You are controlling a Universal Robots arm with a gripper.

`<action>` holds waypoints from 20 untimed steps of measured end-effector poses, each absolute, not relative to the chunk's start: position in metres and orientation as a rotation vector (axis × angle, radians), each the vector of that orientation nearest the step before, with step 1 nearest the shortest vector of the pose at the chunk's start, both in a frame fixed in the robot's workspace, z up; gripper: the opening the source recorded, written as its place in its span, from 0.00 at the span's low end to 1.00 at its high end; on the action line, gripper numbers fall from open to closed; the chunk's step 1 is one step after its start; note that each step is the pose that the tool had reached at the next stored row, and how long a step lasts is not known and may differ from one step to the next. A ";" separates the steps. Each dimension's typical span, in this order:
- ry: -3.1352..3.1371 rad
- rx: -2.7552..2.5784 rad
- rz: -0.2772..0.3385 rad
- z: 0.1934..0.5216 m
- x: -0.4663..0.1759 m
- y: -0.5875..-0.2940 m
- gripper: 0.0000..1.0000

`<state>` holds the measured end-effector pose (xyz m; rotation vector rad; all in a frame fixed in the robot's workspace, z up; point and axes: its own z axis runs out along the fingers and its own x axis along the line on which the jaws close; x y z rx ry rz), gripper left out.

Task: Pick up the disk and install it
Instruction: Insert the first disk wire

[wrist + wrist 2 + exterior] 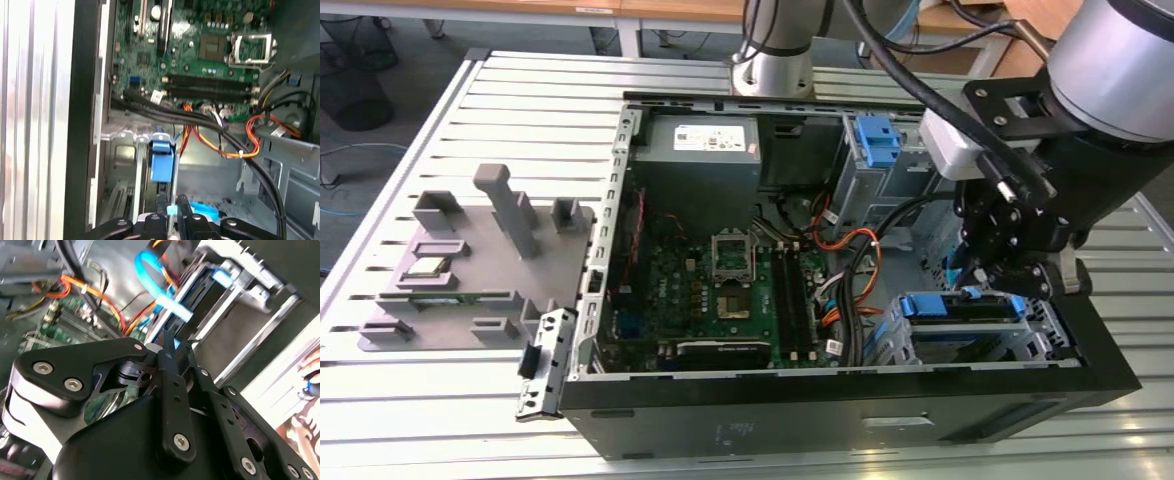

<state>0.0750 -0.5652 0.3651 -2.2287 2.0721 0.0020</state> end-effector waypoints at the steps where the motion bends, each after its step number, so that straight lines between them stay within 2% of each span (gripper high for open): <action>1: 2.081 -2.237 0.022 0.365 0.075 -0.565 0.23; 5: 2.114 -2.267 0.097 0.365 0.076 -0.565 0.23; 20: 2.131 -2.252 0.098 0.364 0.083 -0.565 0.23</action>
